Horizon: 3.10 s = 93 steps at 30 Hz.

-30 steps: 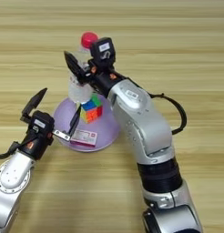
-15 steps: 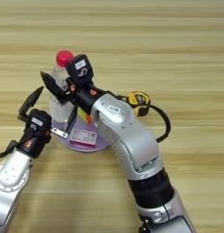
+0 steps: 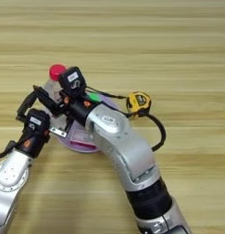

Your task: Move the objects on the table

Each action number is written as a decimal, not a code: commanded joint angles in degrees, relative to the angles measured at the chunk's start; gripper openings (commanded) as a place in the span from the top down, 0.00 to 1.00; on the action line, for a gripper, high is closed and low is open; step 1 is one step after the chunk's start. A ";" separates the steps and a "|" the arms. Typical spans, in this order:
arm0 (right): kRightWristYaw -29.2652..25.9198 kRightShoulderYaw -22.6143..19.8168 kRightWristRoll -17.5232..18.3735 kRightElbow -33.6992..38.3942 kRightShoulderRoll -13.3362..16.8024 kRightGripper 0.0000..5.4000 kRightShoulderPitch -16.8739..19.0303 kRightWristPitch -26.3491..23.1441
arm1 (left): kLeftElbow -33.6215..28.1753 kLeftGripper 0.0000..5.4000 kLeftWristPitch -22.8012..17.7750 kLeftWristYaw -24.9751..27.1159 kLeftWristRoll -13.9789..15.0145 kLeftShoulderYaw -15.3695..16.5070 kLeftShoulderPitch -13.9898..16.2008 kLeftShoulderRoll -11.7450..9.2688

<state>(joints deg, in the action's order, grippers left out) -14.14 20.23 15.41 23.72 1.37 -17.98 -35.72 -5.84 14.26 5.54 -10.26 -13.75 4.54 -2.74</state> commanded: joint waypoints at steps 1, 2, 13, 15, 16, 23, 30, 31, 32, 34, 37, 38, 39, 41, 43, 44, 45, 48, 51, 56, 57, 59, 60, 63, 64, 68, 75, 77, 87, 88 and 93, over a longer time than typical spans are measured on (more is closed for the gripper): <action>-0.31 0.53 0.00 0.92 -0.55 0.45 0.21 -0.32 | 0.02 0.00 -0.72 -0.66 1.06 0.97 -1.11 0.68; -0.35 0.65 -0.03 1.03 -0.63 0.45 0.22 -0.36 | 0.30 0.00 -0.78 -0.83 1.02 1.06 -1.23 0.71; -0.40 1.11 -0.10 1.41 -1.05 0.46 0.54 -0.60 | 1.23 0.10 -0.20 -1.10 2.03 2.20 -1.36 1.09; -0.37 1.14 -0.18 1.41 -1.12 0.46 0.56 -0.62 | 1.40 0.15 -0.33 -1.07 2.09 2.39 -1.40 1.05; -0.35 1.17 -0.22 1.43 -1.16 0.46 0.58 -0.62 | 1.33 0.17 -0.35 -0.95 2.10 2.31 -1.40 1.01; -0.35 1.21 -0.67 0.90 -1.30 0.47 0.84 -0.35 | 1.00 0.32 -0.10 -0.72 2.21 2.35 -1.27 0.97; -0.39 0.96 -0.89 0.32 -1.16 0.47 0.97 -0.11 | 0.52 0.37 0.02 -0.52 2.67 2.50 -1.06 0.99; -0.38 0.93 -0.91 0.29 -1.15 0.47 0.98 -0.10 | 0.47 0.37 0.02 -0.47 2.79 2.55 -1.05 0.99; -0.39 0.92 -0.92 0.26 -1.14 0.47 0.98 -0.08 | 0.45 0.37 0.02 -0.43 2.88 2.58 -1.04 1.00; -0.40 0.87 -0.95 0.15 -1.12 0.47 0.98 0.00 | 0.45 0.38 0.01 -0.41 3.02 2.70 -1.05 1.00; -0.59 0.95 -1.10 -0.16 -0.99 0.47 0.93 0.36 | 0.52 0.38 -0.09 -0.49 3.30 3.10 -1.09 0.99; -0.77 1.13 -1.27 -0.17 -0.84 0.47 0.93 0.78 | 0.55 0.38 -0.11 -0.56 3.36 3.25 -1.10 1.00; -0.88 1.29 -1.43 -0.12 -0.75 0.38 0.97 1.16 | 0.61 0.38 -0.14 -0.62 3.44 3.42 -1.12 1.00; -1.20 1.50 -1.57 0.01 -0.75 0.32 1.16 1.92 | 0.74 0.39 -0.13 -0.73 3.56 3.70 -1.08 1.06; -1.70 1.82 -1.71 0.32 -0.71 0.29 1.25 3.00 | 0.79 0.40 -0.12 -0.72 3.55 3.85 -1.06 1.14; -2.00 2.06 -1.81 0.58 -0.67 0.27 1.31 3.53 | 0.79 0.40 -0.11 -0.66 3.53 3.89 -1.05 1.18; -2.44 2.38 -1.73 0.98 -0.71 0.25 1.50 4.05 | 0.83 0.41 -0.09 -0.60 3.52 3.94 -1.07 1.21; -3.54 3.11 -1.31 2.00 -0.88 0.18 1.99 5.50 | 0.92 0.42 -0.06 -0.50 3.58 4.05 -1.11 1.19; -4.46 3.25 -0.91 3.31 -1.33 0.12 2.25 7.47 | 1.07 0.42 0.00 -0.40 3.66 4.19 -1.17 1.18; -4.34 1.45 -1.05 3.00 -2.07 0.01 1.67 9.80 | 1.33 0.42 0.02 -0.43 3.87 4.54 -1.31 1.18; -4.34 0.81 -0.93 2.96 -2.24 0.00 1.48 10.60 | 1.61 0.42 0.07 -0.44 3.99 4.71 -1.42 1.16; -4.38 -0.11 -0.58 3.10 -2.52 0.00 1.17 11.28 | 2.07 0.42 0.10 -0.53 4.19 5.03 -1.61 1.14; -4.21 -0.76 -0.57 3.04 -2.59 0.00 0.81 11.57 | 2.21 0.42 0.15 -0.60 4.30 5.19 -1.67 1.12; -3.34 -2.75 -2.47 1.36 -1.90 0.00 -0.79 13.52 | 2.18 0.42 0.27 -0.66 4.57 5.53 -1.73 1.04; -3.07 -3.50 -3.03 0.52 -1.57 0.00 -1.27 14.32 | 2.09 0.42 0.36 -0.81 4.65 5.83 -1.72 1.03; -2.78 -6.80 -3.42 -1.45 -0.69 0.00 -2.09 16.31 | 1.99 0.42 0.37 -1.55 5.46 7.61 -1.81 1.14; -2.70 -12.47 -2.16 -3.35 1.01 0.00 -2.09 17.43 | 3.85 0.42 0.71 -3.24 8.79 12.68 -2.71 1.27; -2.67 -13.61 -2.00 -3.98 1.37 0.00 -1.86 17.73 | 5.41 0.42 1.22 -3.60 9.44 14.19 -3.13 0.93; -2.54 -15.48 -1.88 -5.26 1.98 0.00 -0.30 18.68 | 13.49 0.42 4.13 -3.26 12.59 18.37 -5.33 0.55; -2.54 -15.53 -1.90 -5.30 2.03 0.00 -0.16 18.75 | 14.22 0.42 4.38 -3.27 12.57 18.50 -5.55 0.53; -2.35 -15.99 -1.77 -5.59 2.34 0.00 0.32 19.20 | 17.36 0.42 5.33 -3.33 12.36 18.96 -6.30 0.07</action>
<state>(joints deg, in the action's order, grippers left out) -16.65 4.75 13.19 18.23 3.57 -18.37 -16.88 10.86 17.60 1.97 2.07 4.92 0.10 -1.93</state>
